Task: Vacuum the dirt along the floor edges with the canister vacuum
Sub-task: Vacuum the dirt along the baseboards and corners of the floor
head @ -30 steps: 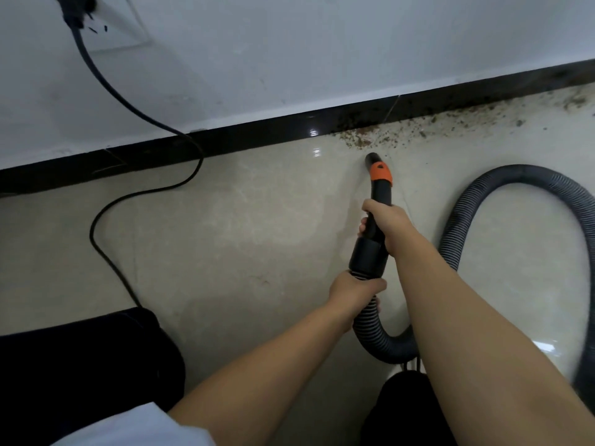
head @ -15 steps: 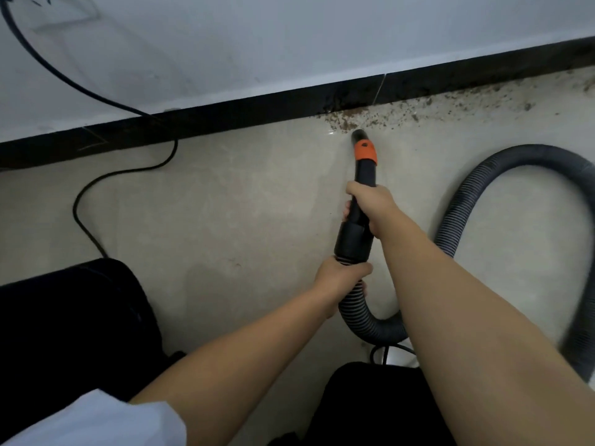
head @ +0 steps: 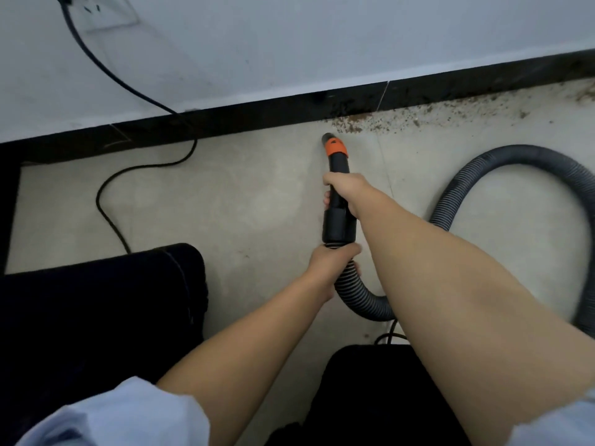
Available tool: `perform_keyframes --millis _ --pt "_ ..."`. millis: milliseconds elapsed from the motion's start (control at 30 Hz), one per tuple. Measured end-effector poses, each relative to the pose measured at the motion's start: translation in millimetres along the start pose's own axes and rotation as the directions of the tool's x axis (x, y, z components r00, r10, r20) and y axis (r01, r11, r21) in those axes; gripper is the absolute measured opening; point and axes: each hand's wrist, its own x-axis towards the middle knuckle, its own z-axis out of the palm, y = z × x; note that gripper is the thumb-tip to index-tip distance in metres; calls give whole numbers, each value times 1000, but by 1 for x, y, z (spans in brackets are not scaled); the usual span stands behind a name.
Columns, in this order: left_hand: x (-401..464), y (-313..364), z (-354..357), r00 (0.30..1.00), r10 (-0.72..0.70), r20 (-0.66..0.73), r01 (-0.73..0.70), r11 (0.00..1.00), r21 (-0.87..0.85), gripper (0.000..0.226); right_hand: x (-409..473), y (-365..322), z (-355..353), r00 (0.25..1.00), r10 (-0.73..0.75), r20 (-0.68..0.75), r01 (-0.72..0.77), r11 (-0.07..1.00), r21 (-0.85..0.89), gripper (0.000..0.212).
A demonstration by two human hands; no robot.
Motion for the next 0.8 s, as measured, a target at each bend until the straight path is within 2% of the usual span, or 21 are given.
perform_keyframes --millis 267,500,667,800 --pt "10 0 11 996 -17 85 3 987 162 11 0 5 -34 995 30 -96 -17 991 136 9" --pt "21 7 37 984 -65 167 22 968 250 11 10 2 -71 971 47 -233 4 977 213 21" --pt "27 11 50 980 -78 181 36 974 223 14 17 -7 -84 967 53 -249 0 978 210 11" --pt "35 15 44 983 -89 163 65 987 146 12 22 -17 -67 978 30 -206 -8 994 111 16"
